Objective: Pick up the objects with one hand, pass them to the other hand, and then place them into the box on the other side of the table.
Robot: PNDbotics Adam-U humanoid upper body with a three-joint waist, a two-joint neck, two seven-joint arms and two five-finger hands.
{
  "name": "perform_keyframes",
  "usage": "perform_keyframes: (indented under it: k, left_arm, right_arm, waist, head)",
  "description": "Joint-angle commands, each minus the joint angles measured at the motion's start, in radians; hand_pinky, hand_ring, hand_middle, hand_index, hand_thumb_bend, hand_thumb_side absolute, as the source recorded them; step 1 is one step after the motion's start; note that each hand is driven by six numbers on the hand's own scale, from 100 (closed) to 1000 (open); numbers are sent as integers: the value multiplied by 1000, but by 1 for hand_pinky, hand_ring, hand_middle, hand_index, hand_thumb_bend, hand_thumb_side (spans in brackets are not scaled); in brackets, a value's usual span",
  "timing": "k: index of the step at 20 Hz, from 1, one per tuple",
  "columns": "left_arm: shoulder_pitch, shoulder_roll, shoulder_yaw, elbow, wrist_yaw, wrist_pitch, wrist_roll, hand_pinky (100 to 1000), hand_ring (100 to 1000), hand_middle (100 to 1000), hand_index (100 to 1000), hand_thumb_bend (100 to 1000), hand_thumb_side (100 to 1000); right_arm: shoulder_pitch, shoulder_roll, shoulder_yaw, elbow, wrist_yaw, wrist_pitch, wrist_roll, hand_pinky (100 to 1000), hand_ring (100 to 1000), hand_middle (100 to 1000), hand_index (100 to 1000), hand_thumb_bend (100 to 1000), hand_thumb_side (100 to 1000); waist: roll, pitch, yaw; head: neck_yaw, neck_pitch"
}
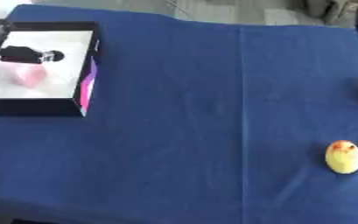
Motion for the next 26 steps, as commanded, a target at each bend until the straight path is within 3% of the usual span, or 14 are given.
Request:
perform_keyframes:
  k: [1, 3, 4, 5, 8, 9, 13, 16, 18, 21, 26]
  left_arm:
    - [-6, 48, 62, -120, 42, 47, 43, 873, 846, 812, 917, 278, 668]
    - [12, 56, 98, -246, 111, 89, 112, 828, 802, 773, 885, 100, 669]
    - [26, 61, 112, -316, 148, 112, 153, 810, 788, 765, 879, 100, 677]
    - [39, 64, 123, -391, 181, 130, 196, 800, 776, 755, 874, 100, 699]
    - [81, 63, 146, -586, 298, 145, 325, 786, 769, 762, 886, 100, 766]
    - [89, 60, 148, -614, 341, 127, 369, 781, 768, 767, 897, 100, 810]
    - [104, 29, 146, -640, 547, -37, 574, 757, 756, 766, 907, 101, 841]
    - [111, 0, 134, -641, 689, -161, 698, 747, 755, 780, 909, 139, 848]
    - [112, -17, 121, -641, 758, -228, 747, 744, 754, 779, 905, 138, 843]
    - [108, -32, 105, -641, 810, -282, 789, 743, 754, 778, 903, 139, 844]
    - [106, -38, 92, -641, 833, -312, 790, 744, 755, 778, 902, 139, 847]
  right_arm:
    - [14, -98, -47, -19, 23, 35, 55, 887, 833, 824, 936, 259, 213]
    - [42, -134, -65, -16, 50, 62, 106, 888, 840, 827, 934, 292, 213]
    - [53, -148, -75, -8, 63, 70, 133, 890, 847, 833, 936, 200, 151]
    - [62, -160, -83, 7, 77, 72, 162, 891, 852, 844, 940, 317, 219]
    - [80, -194, -107, 73, 118, 49, 259, 899, 872, 861, 949, 354, 237]
    - [82, -204, -115, 99, 129, 35, 298, 902, 881, 869, 953, 375, 247]
    - [97, -244, -149, 191, 178, -43, 448, 910, 896, 880, 961, 461, 215]
    - [106, -260, -163, 238, 217, -88, 513, 913, 901, 888, 965, 538, 173]
    - [111, -261, -166, 257, 245, -103, 533, 913, 900, 887, 967, 539, 145]
    - [116, -258, -165, 287, 283, -110, 547, 913, 902, 887, 970, 526, 136]
    - [113, -245, -162, 349, 315, -115, 558, 912, 903, 885, 969, 496, 121]
  waist:
    - [6, -14, 5]
    - [7, -9, 13]
    - [8, -7, 17]
    - [8, -4, 20]
    - [8, 2, 28]
    - [8, 4, 29]
    - [4, 8, 32]
    - [2, 11, 35]
    - [1, 16, 40]
    - [0, 24, 54]
    - [-2, 36, 74]
  head:
    - [-37, 1]
    - [-67, -3]
    - [-80, -6]
    - [-92, -9]
    - [-120, -18]
    - [-128, -21]
    - [-158, -30]
    - [-177, -38]
    - [-191, -45]
    - [-213, -55]
    - [-233, -66]
